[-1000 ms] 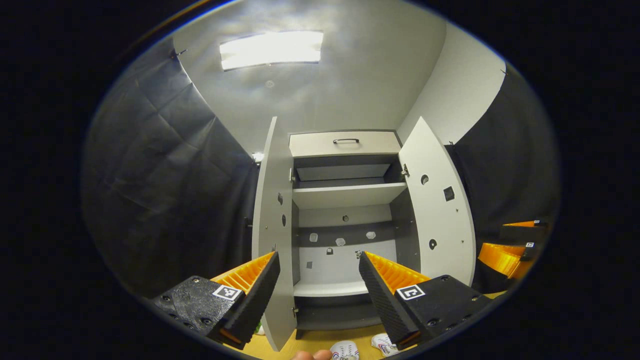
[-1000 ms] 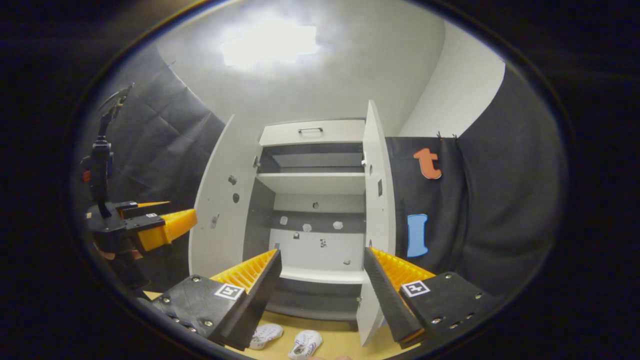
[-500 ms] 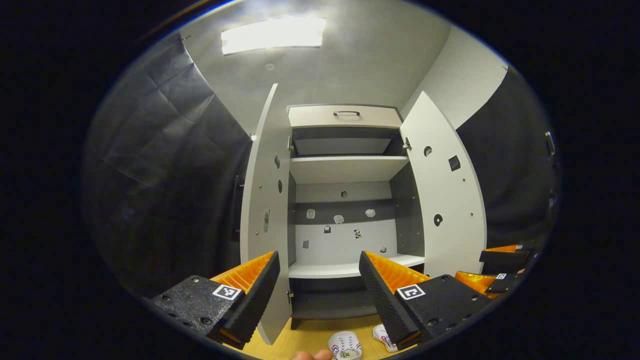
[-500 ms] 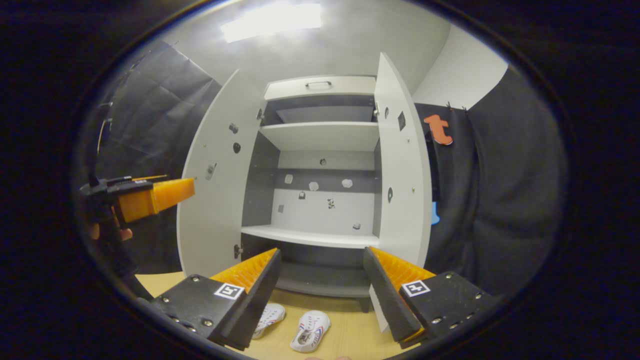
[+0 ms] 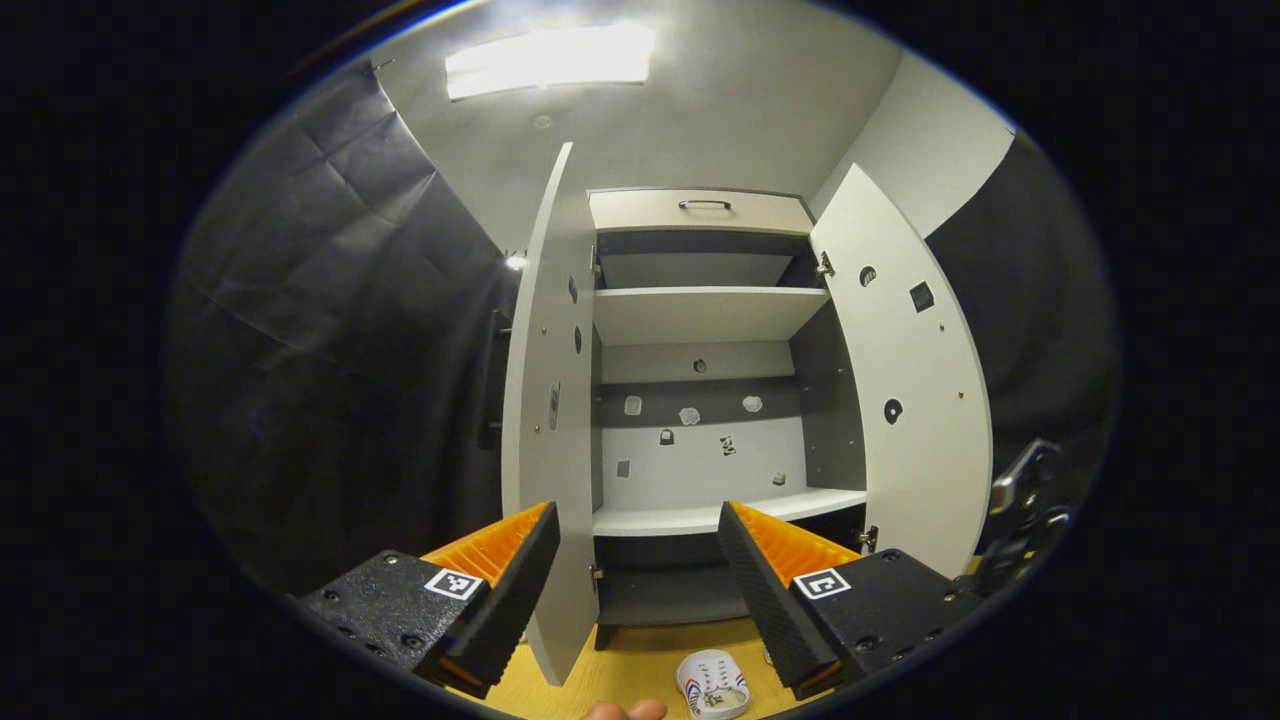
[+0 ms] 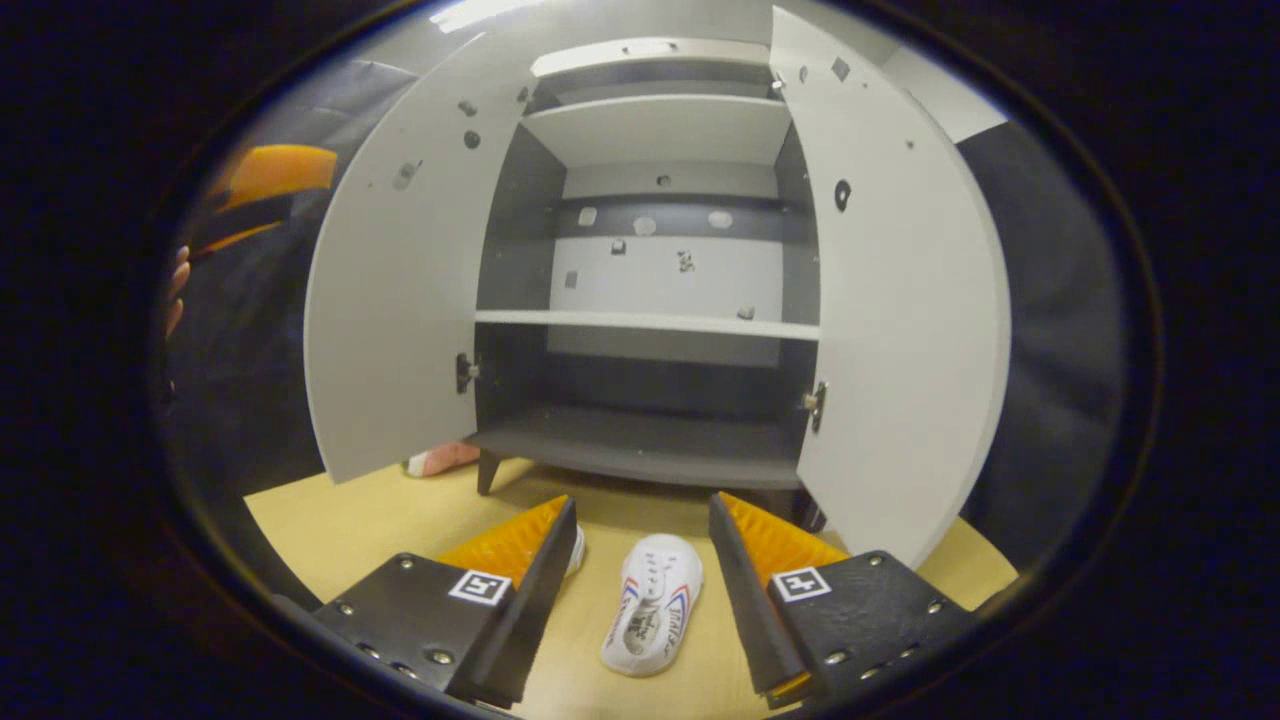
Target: Grab one shoe with the right hand and put it into the shoe cabinet, grab the other shoe with the left hand and put it into the shoe cabinet; then close the right door with the right hand and the left door with the left hand.
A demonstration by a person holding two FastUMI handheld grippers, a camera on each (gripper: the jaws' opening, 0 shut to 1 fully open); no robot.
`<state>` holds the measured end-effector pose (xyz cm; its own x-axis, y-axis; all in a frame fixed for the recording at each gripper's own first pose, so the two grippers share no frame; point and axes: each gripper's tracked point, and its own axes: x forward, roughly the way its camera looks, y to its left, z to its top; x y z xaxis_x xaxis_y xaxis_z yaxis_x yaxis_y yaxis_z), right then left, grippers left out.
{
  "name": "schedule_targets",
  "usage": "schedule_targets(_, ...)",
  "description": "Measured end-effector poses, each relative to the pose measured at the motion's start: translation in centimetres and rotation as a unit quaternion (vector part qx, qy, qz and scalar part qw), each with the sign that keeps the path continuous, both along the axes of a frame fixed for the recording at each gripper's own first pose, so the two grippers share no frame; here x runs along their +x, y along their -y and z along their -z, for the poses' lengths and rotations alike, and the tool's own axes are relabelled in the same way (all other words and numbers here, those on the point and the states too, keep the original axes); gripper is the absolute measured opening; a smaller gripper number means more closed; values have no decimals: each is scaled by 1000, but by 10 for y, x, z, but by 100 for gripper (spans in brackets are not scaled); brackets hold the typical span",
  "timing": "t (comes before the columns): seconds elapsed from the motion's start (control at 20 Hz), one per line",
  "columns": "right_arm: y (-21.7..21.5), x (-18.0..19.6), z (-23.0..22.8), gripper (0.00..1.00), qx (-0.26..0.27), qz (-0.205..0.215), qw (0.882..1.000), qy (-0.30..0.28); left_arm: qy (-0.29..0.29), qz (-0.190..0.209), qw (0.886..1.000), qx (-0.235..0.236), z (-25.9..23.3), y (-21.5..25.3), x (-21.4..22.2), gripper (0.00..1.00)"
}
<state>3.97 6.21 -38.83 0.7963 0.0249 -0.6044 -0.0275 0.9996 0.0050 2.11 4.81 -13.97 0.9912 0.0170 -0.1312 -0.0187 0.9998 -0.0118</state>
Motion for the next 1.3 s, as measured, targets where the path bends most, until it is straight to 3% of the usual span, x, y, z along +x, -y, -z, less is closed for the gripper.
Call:
schedule_targets(0.05,-4,-3,19,79,-2,-4,1000,-21,1,1,1000,-1,-1,-1,-2,97)
schedule_targets(0.1,-7,-6,33,70,-3,-7,999,-40,1,3,1000,-2,0,-1,-4,97)
schedule_targets(0.2,-9,-7,65,64,-10,-13,997,-75,1,6,1000,-2,0,-2,-9,95)
schedule_targets(0.7,-1,-20,163,64,-52,-10,978,-200,-3,13,1000,4,6,-9,-19,97)
schedule_targets(0.85,6,-22,170,63,-108,-26,974,-199,-9,9,1000,-4,10,-12,-18,97)
schedule_targets(0.9,4,-20,166,39,-127,-31,973,-192,-10,7,1000,-8,13,-13,-18,97)
schedule_targets(0.95,3,-24,167,42,-146,-40,970,-190,-14,7,1000,-10,16,-13,-19,97)
schedule_targets(1.0,1,-25,168,38,-159,-49,968,-186,-17,6,1000,-12,18,-14,-20,97)
schedule_targets(1.1,-14,-24,171,14,-129,-41,973,-189,-24,5,1000,-11,23,-17,-22,97)
schedule_targets(1.2,-16,-21,169,14,-86,-16,977,-193,-29,3,1000,-5,24,-21,-25,97)
schedule_targets(1.25,-14,-28,166,2,-75,-13,978,-194,-27,1,1000,-3,23,-23,-25,97)
schedule_targets(1.3,-11,-26,166,1,-66,-5,980,-187,-25,0,1000,-2,22,-24,-25,97)
